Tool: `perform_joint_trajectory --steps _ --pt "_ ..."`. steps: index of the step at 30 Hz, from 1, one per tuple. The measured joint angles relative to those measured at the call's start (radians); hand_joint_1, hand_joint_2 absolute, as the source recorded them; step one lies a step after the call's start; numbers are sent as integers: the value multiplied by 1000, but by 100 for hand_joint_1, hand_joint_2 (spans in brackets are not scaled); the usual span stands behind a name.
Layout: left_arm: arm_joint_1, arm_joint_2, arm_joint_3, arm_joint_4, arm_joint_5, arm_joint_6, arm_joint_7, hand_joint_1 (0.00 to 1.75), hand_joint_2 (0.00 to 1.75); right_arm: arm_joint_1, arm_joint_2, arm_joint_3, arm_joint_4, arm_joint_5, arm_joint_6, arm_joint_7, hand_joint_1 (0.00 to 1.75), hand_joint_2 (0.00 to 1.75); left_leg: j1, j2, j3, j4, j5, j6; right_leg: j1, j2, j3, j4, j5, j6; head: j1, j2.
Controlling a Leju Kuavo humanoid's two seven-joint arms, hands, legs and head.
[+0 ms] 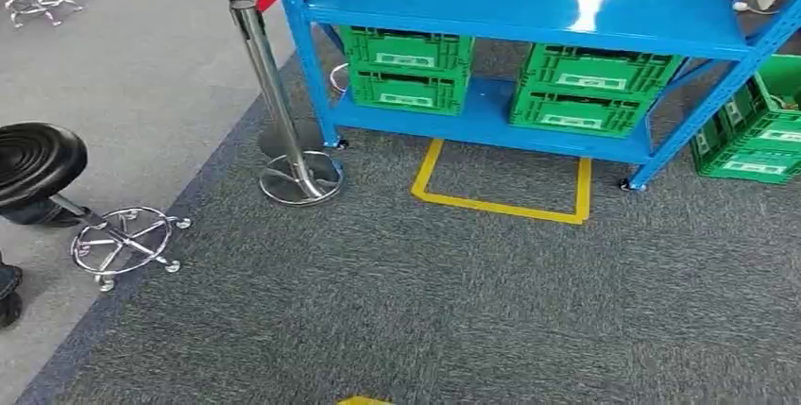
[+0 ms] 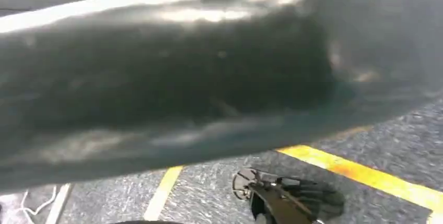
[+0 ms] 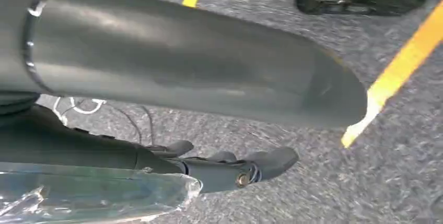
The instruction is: Take the parts from the cabinet and place them on the table.
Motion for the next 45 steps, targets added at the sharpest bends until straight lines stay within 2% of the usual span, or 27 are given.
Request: perform_joint_trajectory --steps 1,2,3,4,5,7,8,9,10,11,12,13,14,16,17,18,19,21,22,23,25,26,27,31,34,38,45 --pt "1 0 0 0 0 1 0 0 0 0 0 -2 -1 -1 2 0 0 0 3 0 -43 52 -33 -5 -1 1 9 0 -9 1 0 0" --pt "3 0 1 0 0 2 0 0 0 3 0 -5 -2 -5 3 0 0 0 6 0 -75 78 -51 -9 -2 2 20 0 -19 2 -2 0" --pt "5 0 1 0 0 2 0 0 0 5 1 -10 -3 -8 5 0 0 0 8 0 -91 71 -41 -13 -4 2 35 0 -29 4 0 0" --pt "7 1 1 0 0 2 0 0 0 6 3 -16 -4 -10 7 0 0 0 9 1 -91 32 -2 -14 -6 3 52 0 -41 7 -2 0" --pt "8 2 1 0 0 3 0 0 0 6 5 -20 -5 -10 10 0 0 0 9 1 -78 -34 57 -12 -8 4 69 0 -54 10 -1 0" --pt "11 2 2 0 0 3 0 0 0 6 7 -26 -7 -12 12 0 0 0 8 5 -59 -168 199 0 -8 4 84 -4 -76 22 -2 0" --pt "10 3 2 0 0 3 0 0 0 6 8 -28 -8 -13 14 0 0 0 4 6 -62 -183 165 6 -4 7 96 0 -88 29 -4 0" --pt "10 3 2 0 0 3 0 0 0 4 9 -28 -10 -13 15 0 0 0 1 5 -56 -180 163 14 -5 4 96 -10 -98 37 1 0" --pt "11 2 2 0 1 5 0 0 0 5 10 -31 -13 -13 17 0 0 0 0 1 -55 -195 166 25 -5 4 122 -3 -85 45 -1 0" --pt "11 2 2 0 0 7 0 0 0 4 10 -35 -15 -14 18 0 0 0 0 3 -42 -199 168 36 -6 3 126 -12 -79 53 0 0" --pt "10 0 2 0 0 7 0 0 0 5 10 -38 -17 -14 18 0 0 0 7 -1 -23 -210 171 42 -7 2 124 -9 -91 55 -1 0" --pt "10 1 2 0 0 8 0 0 0 3 10 -41 -18 -15 18 0 0 0 7 1 -7 -214 165 48 -6 2 120 20 -99 58 7 -1" --pt "9 3 2 0 0 10 0 0 0 -1 10 -43 -19 -16 19 0 0 0 6 2 -1 -215 160 55 -7 2 87 79 -116 61 11 0" --pt "6 2 2 0 0 10 0 0 0 -2 11 -45 -21 -19 21 0 0 0 2 1 8 -215 145 58 -7 2 -17 228 -184 65 14 0" --pt "7 1 3 0 0 10 0 0 0 1 11 -50 -21 -25 22 0 0 0 1 0 15 -214 136 58 -7 2 -58 267 -210 67 14 0" --pt "9 0 4 0 0 10 1 0 0 4 11 -53 -22 -28 23 0 0 0 -1 -2 24 -214 129 57 -7 2 -78 267 -203 66 16 0" --pt "11 0 4 0 0 10 2 0 0 6 11 -55 -23 -31 24 0 0 0 -2 -2 37 -214 120 57 -6 2 -81 233 -171 62 15 0" --pt "11 0 5 0 0 11 2 0 0 11 11 -64 -26 -36 34 -3 0 0 -3 -3 70 -214 99 53 -6 2 -50 86 -39 55 18 0" --pt "13 0 5 0 0 14 2 0 0 14 11 -70 -27 -40 37 -5 0 0 -4 -3 74 -216 89 49 -5 2 -44 31 24 48 19 0" --pt "9 0 6 0 0 20 2 0 0 14 13 -74 -27 -44 40 -5 0 0 -7 -3 82 -210 86 45 0 1 -56 29 -6 47 13 0" --pt "9 0 6 0 0 37 1 0 0 18 17 -83 -37 -53 44 -6 0 0 -6 -4 85 -215 82 33 3 1 -42 16 17 35 13 0" --pt "12 1 6 0 0 43 -1 0 0 20 20 -88 -39 -54 46 -6 0 0 -8 -3 81 -212 83 43 -1 3 -38 13 28 50 15 0" --pt "11 1 6 0 0 45 -3 0 0 19 23 -94 -40 -55 49 -7 0 0 -8 -2 80 -212 86 50 -1 4 -37 13 27 50 12 0" --pt "7 1 6 0 0 47 -5 0 0 16 25 -102 -50 -59 52 -8 0 0 -8 -2 91 -233 76 50 2 5 -35 13 18 39 12 0" --pt "8 2 6 0 0 50 -8 0 0 16 29 -107 -57 -64 57 -10 0 0 -7 -2 92 -235 77 45 3 4 -34 13 15 34 13 0" --pt "8 1 10 0 0 50 -10 0 0 18 36 -129 -80 -69 83 -16 0 0 -6 -2 92 -237 80 30 4 4 -33 13 15 32 13 0" --pt "10 2 13 0 0 46 -10 0 0 23 43 -156 -105 -75 116 -24 0 0 -7 -2 93 -237 82 26 2 4 -32 13 19 32 13 0"
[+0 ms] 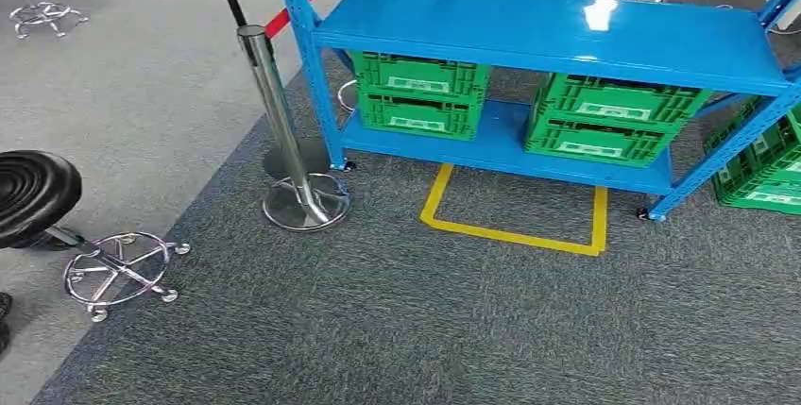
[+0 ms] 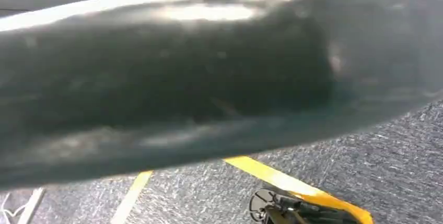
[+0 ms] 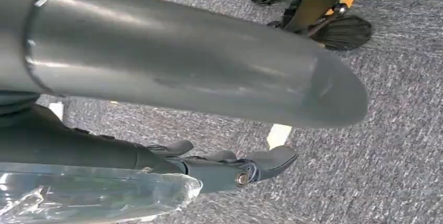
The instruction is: Take the parts from the cabinet and place them on the table.
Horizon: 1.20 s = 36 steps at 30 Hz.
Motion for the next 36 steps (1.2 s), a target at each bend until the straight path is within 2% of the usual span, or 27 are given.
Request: perform_joint_trajectory --steps 14,21,24,26,27,28,29,31,32,33,34,35,36 --pt "0 0 10 0 0 -11 -3 0 0 4 5 -43 -10 -10 63 -18 0 0 -2 0 1 0 0 1 -2 0 1 -1 0 0 0 0" --pt "1 0 11 0 0 -12 -3 0 0 3 5 -59 -10 -8 66 -27 0 0 -7 0 0 4 -2 4 -8 0 1 -3 4 7 0 0" --pt "2 2 12 0 0 -12 -3 0 0 2 5 -64 -10 -7 66 -29 0 0 -12 0 -1 6 -1 13 -12 -1 1 -4 7 13 0 0" --pt "1 2 12 0 0 -12 -3 0 0 2 5 -69 -10 -6 65 -29 0 0 -14 0 -2 1 5 22 -13 0 4 -12 13 22 -1 0" --pt "1 0 12 0 0 -13 -3 0 0 1 5 -70 -10 -5 64 -29 0 0 -4 2 6 -19 18 29 -9 0 5 -15 12 26 0 0" --pt "1 -1 12 0 0 -13 -4 0 0 1 4 -71 -10 -5 64 -30 0 0 -1 5 11 -29 25 31 -10 -2 -9 1 -4 28 2 0" --pt "1 0 12 0 0 -13 -5 0 0 -1 4 -71 -10 -4 63 -30 0 0 1 5 10 -30 27 32 -10 -1 -31 48 -35 32 6 0" --pt "3 0 13 0 0 -15 -5 0 0 -2 5 -74 -10 -4 63 -30 0 0 1 8 8 -30 27 33 -15 -2 -98 194 -101 38 9 0" --pt "3 0 14 0 0 -16 -5 0 0 -1 5 -76 -10 -4 64 -30 0 0 1 9 8 -29 26 32 -16 -2 -130 255 -118 42 8 0" --pt "3 0 14 0 0 -16 -5 0 0 0 5 -77 -9 -4 64 -30 0 0 2 9 9 -29 25 31 -17 -2 -141 274 -111 45 10 0" --pt "4 -1 14 0 0 -16 -5 0 0 0 4 -78 -9 -4 64 -30 0 0 4 9 12 -29 22 29 -18 -3 -131 250 -83 47 9 0" --pt "4 -1 15 0 0 -16 -6 0 0 0 4 -79 -9 -4 63 -30 0 0 7 9 18 -28 17 24 -20 -3 -94 175 -32 48 10 0" --pt "4 -2 15 0 0 -16 -6 0 0 0 4 -79 -9 -4 63 -30 0 0 10 9 27 -27 11 17 -22 -6 -44 77 17 49 9 0"
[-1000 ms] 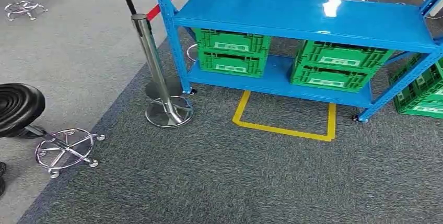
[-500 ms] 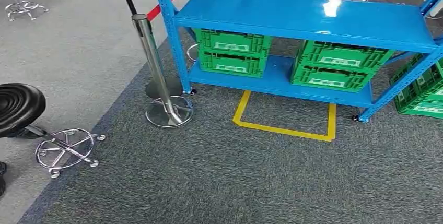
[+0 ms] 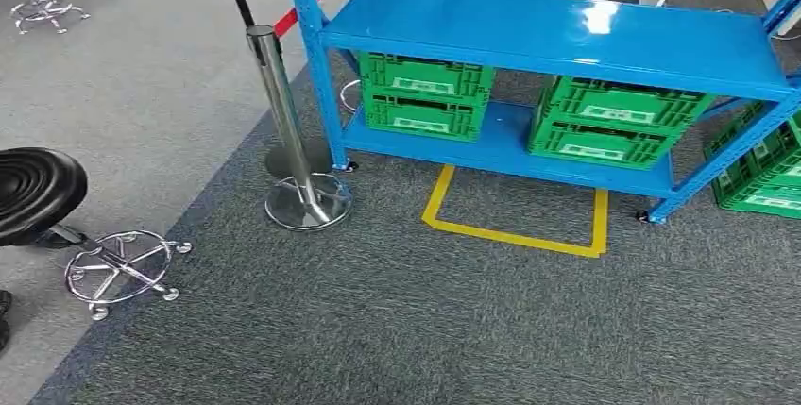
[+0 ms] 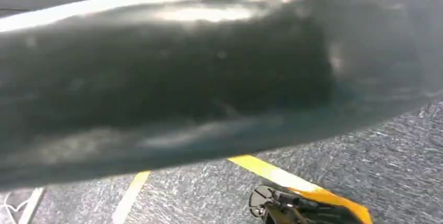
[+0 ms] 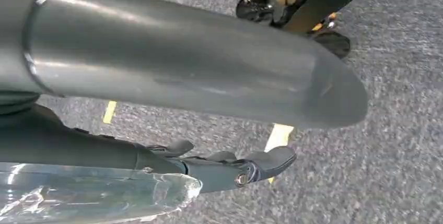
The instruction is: Take the parts from the cabinet and place them on the table.
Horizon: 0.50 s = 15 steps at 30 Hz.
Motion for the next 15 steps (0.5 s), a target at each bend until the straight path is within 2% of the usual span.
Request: perform_joint_trajectory --steps 1,2,3,5,7,8,10,11,12,13,14,15 --pt "1 0 0 0 0 0 0 0 0 -1 0 0 0 0 0 0 0 0 0 1 3 2 -8 -8 -1 -4 35 -65 5 4 2 0" --pt "0 2 0 0 0 0 0 0 0 -4 0 -1 0 0 1 0 0 0 -7 0 0 9 -15 -16 5 -2 57 -83 -8 -1 10 0" --pt "0 2 0 0 0 0 0 0 0 -8 0 -1 1 0 1 0 0 0 -8 0 -3 12 -15 -19 4 0 53 -83 -15 -20 6 0" --pt "-2 2 0 0 0 0 0 0 0 -4 0 -5 1 1 1 0 0 0 -6 2 -2 11 -16 -23 8 2 49 -80 -21 -31 -2 0" --pt "-3 3 0 0 0 1 0 0 0 -4 1 -6 1 2 1 0 0 0 -4 1 -2 29 -38 -33 2 2 56 -84 -22 -47 -2 0" --pt "-3 2 0 0 0 1 0 0 0 -6 0 -8 1 2 1 0 0 0 -2 1 -26 79 -68 -38 2 1 57 -84 -24 -54 -9 0" --pt "-3 2 0 0 0 1 0 0 0 -9 0 -9 1 7 0 0 0 0 2 1 -116 247 -141 -45 5 1 58 -84 -27 -58 -10 0" --pt "-2 2 0 0 0 1 0 0 0 -8 0 -10 1 13 0 0 0 0 2 1 -162 325 -162 -46 6 2 58 -84 -29 -61 -9 0" --pt "0 2 0 0 0 1 0 0 0 -7 0 -11 1 17 0 0 0 0 2 1 -184 349 -154 -45 6 3 60 -84 -29 -61 -9 0" --pt "2 2 0 0 0 1 0 0 0 -7 0 -13 1 19 0 0 0 0 2 1 -184 327 -118 -42 7 6 64 -84 -31 -62 -10 0" --pt "3 2 1 0 0 1 0 0 0 -8 0 -15 1 20 0 0 0 0 2 1 -165 269 -67 -38 7 8 68 -84 -33 -62 -10 0" --pt "2 2 1 0 0 1 0 0 0 -8 1 -15 1 22 0 0 0 0 1 1 -132 185 -11 -31 8 11 73 -84 -35 -60 -10 0"
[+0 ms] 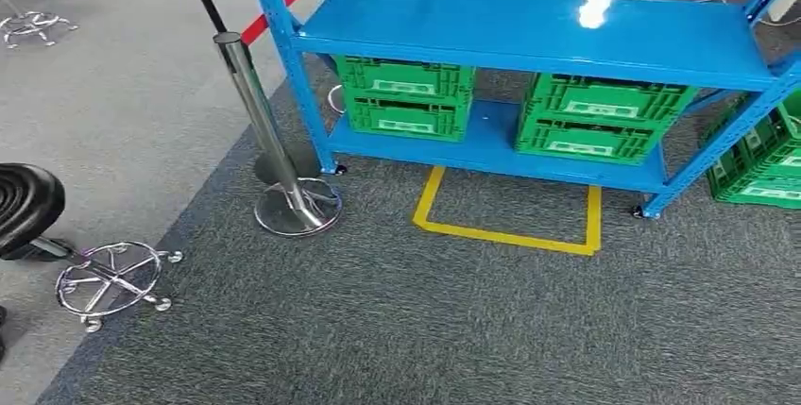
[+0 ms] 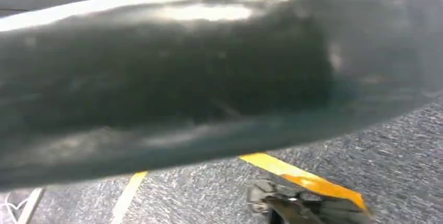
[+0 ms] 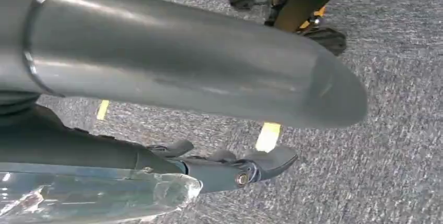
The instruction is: Take the parts from the cabinet and place them on the table.
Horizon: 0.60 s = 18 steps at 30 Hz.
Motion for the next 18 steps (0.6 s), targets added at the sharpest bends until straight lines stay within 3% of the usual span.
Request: perform_joint_trajectory --steps 1,3,5,7,8,10,12,13,14,16,18 --pt "0 0 0 0 0 0 0 0 0 -1 0 0 0 2 0 0 0 0 -2 -2 35 -89 48 9 0 1 4 0 -2 2 1 0" --pt "-4 0 0 0 0 0 0 0 0 -2 0 -2 0 3 0 -1 0 0 -6 -3 52 -140 38 16 6 4 0 3 -5 13 0 0" --pt "-1 1 0 0 0 0 0 0 0 -1 0 -3 0 4 0 -1 0 0 -9 -3 47 -137 39 17 3 2 -2 -4 0 24 1 0" --pt "1 -1 0 0 0 0 0 0 0 -1 0 -4 0 4 0 -1 0 0 1 0 54 -158 53 28 2 1 -10 1 -8 36 1 0" --pt "-1 0 0 0 0 0 0 0 0 -1 0 -5 0 5 0 -2 0 0 1 0 53 -159 54 32 3 -1 -23 32 -34 39 4 0" --pt "-1 0 1 0 0 0 0 0 0 -2 0 -7 0 6 0 -2 0 0 -1 2 52 -159 52 35 1 -1 -105 211 -121 45 9 0" --pt "0 -1 2 0 0 0 0 0 0 1 0 -8 1 7 0 -2 0 0 -4 2 52 -158 52 36 2 -1 -154 310 -149 48 11 0" --pt "0 -2 2 0 0 0 0 0 0 2 0 -9 1 8 0 -1 0 0 -4 2 54 -158 52 36 2 -1 -150 299 -127 48 10 0" --pt "0 -2 2 0 0 0 0 0 0 2 0 -10 1 9 0 -1 0 0 -4 2 57 -158 50 36 2 -1 -123 241 -84 47 12 0" --pt "0 -3 2 0 0 0 0 0 0 1 0 -11 1 10 0 -1 0 0 -4 1 67 -158 45 32 2 -6 -26 49 9 41 11 0" --pt "-1 -3 3 0 0 0 0 0 0 -4 0 -14 1 10 0 -2 0 0 -12 1 64 -151 39 22 5 -8 9 -13 -4 32 11 0"
